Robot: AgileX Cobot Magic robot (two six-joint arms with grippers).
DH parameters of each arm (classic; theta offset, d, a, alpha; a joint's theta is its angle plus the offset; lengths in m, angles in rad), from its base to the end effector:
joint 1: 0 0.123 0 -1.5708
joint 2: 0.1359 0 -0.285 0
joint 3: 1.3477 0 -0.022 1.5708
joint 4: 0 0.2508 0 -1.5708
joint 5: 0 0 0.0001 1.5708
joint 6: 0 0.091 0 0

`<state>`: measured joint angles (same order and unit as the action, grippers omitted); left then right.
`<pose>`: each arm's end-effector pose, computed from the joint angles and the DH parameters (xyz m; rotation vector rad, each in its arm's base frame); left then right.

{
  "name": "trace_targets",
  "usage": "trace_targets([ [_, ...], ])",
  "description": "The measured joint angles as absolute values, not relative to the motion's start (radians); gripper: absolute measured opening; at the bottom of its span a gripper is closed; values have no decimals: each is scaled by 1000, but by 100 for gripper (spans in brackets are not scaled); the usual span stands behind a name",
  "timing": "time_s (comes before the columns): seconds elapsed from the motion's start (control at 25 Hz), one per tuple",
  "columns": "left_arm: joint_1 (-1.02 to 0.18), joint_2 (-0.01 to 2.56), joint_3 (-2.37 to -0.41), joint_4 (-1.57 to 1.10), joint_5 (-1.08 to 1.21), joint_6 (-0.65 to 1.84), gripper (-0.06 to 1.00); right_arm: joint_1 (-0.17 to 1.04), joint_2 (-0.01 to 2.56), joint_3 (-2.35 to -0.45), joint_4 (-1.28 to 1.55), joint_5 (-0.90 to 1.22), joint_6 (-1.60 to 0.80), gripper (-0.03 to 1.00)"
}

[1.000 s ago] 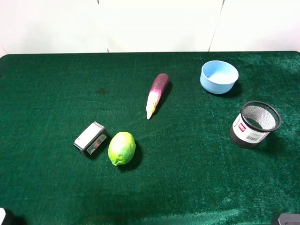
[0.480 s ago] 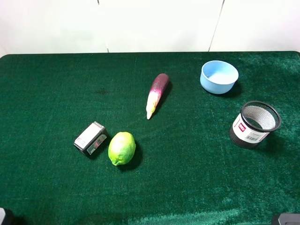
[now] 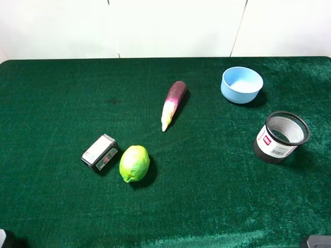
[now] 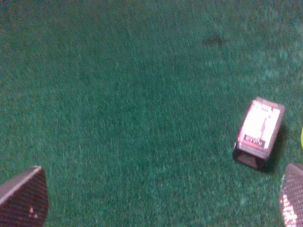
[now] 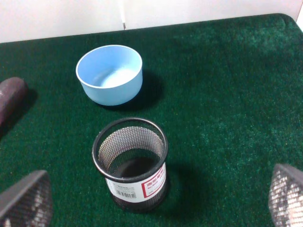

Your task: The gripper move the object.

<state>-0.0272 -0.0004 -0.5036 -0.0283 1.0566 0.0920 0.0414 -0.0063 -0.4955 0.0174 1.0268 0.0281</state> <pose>-0.0052 -0.0021 0.2786 0.1226 2.0322 0.0069 -0.0040 0.0012 0.2788 -0.0138 2.0090 0.0651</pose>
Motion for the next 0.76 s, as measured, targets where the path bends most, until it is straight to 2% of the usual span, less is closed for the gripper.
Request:
trace_targets([
  [0.76, -26, -6, -504, -28, 1061, 107, 99, 41, -6, -495, 17, 1027, 28, 70],
])
